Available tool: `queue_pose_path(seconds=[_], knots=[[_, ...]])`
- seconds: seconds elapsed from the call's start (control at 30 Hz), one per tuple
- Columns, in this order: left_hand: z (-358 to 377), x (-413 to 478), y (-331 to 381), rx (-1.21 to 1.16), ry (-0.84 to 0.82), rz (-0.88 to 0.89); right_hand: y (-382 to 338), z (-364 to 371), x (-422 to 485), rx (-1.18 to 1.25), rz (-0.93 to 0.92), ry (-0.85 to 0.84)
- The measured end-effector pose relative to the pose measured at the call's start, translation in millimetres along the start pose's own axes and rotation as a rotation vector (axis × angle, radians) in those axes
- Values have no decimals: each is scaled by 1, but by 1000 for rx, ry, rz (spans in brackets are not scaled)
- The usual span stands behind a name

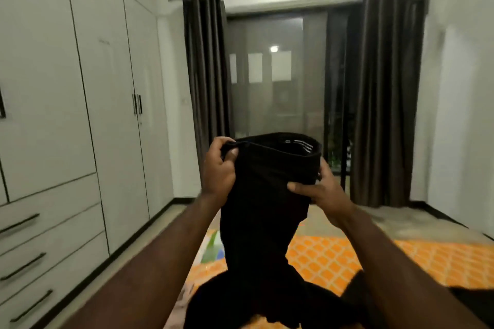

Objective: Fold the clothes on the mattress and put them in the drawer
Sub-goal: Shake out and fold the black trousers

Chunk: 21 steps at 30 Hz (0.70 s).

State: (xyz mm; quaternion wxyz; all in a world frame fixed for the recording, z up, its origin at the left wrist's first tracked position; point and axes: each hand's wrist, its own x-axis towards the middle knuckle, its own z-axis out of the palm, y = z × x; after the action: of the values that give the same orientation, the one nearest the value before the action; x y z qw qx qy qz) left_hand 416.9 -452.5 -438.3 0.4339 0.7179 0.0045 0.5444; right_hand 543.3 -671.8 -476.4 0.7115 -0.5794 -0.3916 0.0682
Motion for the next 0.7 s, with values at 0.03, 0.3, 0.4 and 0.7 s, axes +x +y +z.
queue_pose_path(seconds=[0.03,0.3,0.4,0.7], knots=[[1,22,20,-45,8,23,-27,-1,15,-6,-30,-17],[-12,143,125,-236,-44,183,-183,7,80,39,-94,-267],[-26,181,137,-142,-19,123,-226,20,99,-140,-149,-148],[-56,260,194,-30,-25,114,-313,50,142,-456,-531,157]])
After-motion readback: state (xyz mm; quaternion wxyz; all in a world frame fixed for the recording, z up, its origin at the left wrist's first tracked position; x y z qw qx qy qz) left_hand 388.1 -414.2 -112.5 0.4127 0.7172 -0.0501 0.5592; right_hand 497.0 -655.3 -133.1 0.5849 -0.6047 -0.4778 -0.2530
